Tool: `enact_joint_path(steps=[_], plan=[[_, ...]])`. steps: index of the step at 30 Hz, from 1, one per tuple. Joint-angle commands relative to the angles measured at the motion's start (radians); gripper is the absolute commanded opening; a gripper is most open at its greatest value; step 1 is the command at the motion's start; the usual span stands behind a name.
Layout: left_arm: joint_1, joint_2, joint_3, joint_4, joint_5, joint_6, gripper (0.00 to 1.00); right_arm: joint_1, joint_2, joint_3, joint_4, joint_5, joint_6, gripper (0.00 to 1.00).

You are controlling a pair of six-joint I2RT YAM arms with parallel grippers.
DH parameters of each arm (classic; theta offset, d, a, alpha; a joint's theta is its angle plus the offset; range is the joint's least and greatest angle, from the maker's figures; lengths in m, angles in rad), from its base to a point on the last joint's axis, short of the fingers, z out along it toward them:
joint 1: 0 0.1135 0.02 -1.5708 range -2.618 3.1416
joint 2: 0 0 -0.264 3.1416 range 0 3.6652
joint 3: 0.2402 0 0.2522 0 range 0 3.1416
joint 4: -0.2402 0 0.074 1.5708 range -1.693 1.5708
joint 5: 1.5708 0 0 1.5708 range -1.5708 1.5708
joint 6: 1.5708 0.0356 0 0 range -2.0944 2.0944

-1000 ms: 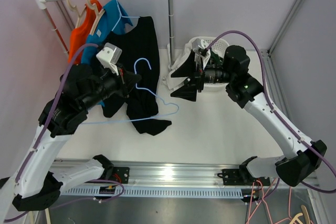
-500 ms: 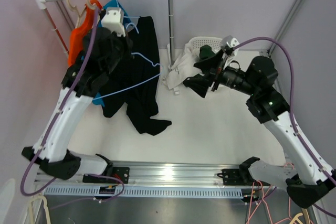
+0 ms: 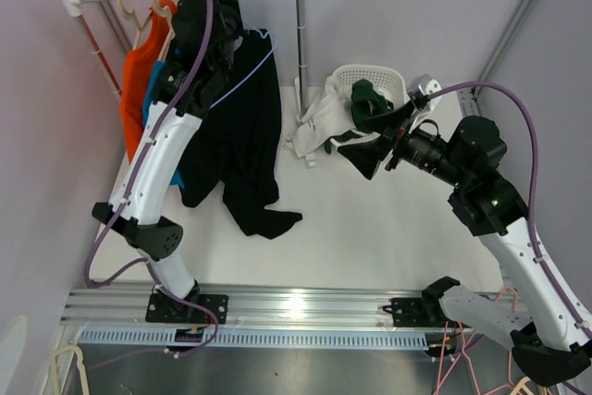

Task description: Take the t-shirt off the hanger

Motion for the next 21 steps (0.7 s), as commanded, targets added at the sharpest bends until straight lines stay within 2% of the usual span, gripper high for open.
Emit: enact_joint_path(steps=[1,4,9,14,17,21], plan=[[0.018,0.04,0.065,0.125,0.018,0.039,0.01,-0.004,-0.015,-0.012,-0.009,0.025,0.006,0.99],[0.021,0.072,0.065,0.171,0.075,0.028,0.01,-0.005,-0.015,-0.026,0.0,0.033,0.011,1.0],[0.024,0.204,0.212,0.166,0.104,0.039,0.01,-0.01,-0.016,-0.029,0.001,0.027,0.014,1.0],[0.024,0.235,0.137,0.304,0.129,0.047,0.01,-0.01,-0.027,-0.035,0.0,0.014,0.015,0.99],[0.026,0.286,0.209,0.317,0.126,0.059,0.01,-0.013,-0.038,-0.043,0.007,-0.004,0.024,0.99],[0.038,0.327,0.214,0.349,0.146,0.045,0.01,-0.011,-0.061,-0.061,0.007,-0.015,0.032,1.0]])
